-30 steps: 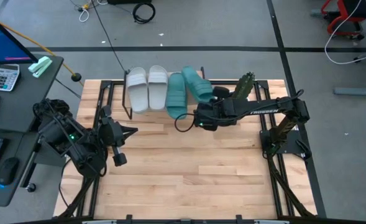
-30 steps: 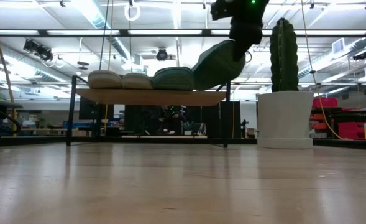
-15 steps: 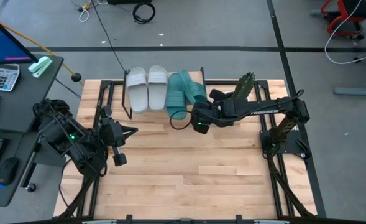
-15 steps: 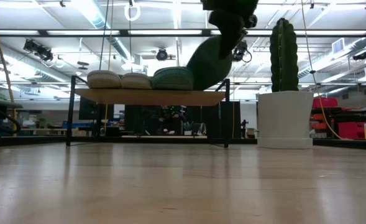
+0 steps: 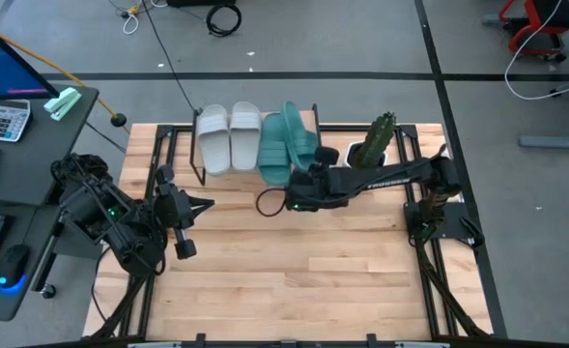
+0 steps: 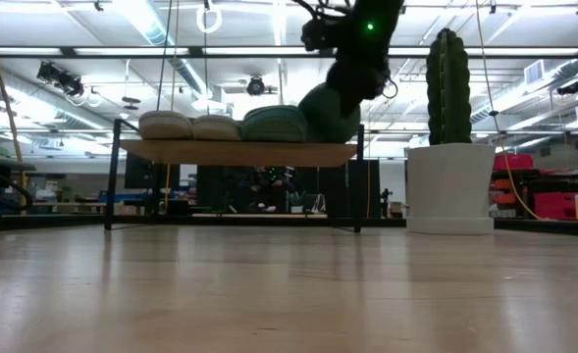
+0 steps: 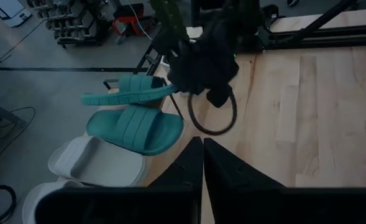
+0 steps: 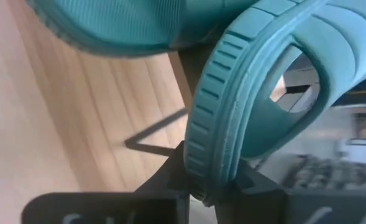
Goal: Pick and place slides into the shelf
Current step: Put the left green slipper on the shelf
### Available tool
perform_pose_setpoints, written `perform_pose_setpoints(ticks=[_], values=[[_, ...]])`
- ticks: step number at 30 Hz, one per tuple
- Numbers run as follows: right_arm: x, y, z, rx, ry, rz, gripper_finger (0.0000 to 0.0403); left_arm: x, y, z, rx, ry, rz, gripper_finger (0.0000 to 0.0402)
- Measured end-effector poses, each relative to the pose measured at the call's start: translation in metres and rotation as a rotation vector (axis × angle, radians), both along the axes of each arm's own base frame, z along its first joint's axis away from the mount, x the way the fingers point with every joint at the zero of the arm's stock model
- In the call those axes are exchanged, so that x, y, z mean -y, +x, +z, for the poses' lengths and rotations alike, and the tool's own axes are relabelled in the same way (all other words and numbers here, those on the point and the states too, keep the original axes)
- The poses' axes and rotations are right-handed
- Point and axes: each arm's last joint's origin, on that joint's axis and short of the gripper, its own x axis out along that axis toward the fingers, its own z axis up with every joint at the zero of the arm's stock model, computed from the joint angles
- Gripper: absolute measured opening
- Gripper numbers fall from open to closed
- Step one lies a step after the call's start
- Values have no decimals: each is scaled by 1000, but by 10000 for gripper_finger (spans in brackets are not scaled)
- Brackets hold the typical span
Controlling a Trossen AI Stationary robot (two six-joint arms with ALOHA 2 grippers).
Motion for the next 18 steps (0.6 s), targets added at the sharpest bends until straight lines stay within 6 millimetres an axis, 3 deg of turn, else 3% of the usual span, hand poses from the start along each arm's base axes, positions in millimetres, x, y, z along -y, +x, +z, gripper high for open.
perform_pose_setpoints(ticks=[7,18], values=[[0,-7,3,-75,-55,6,39,0,0,0,-8,15,-9,5],[8,0,30,-14,-118,1,39,0,0,0,-8,15,-9,13]])
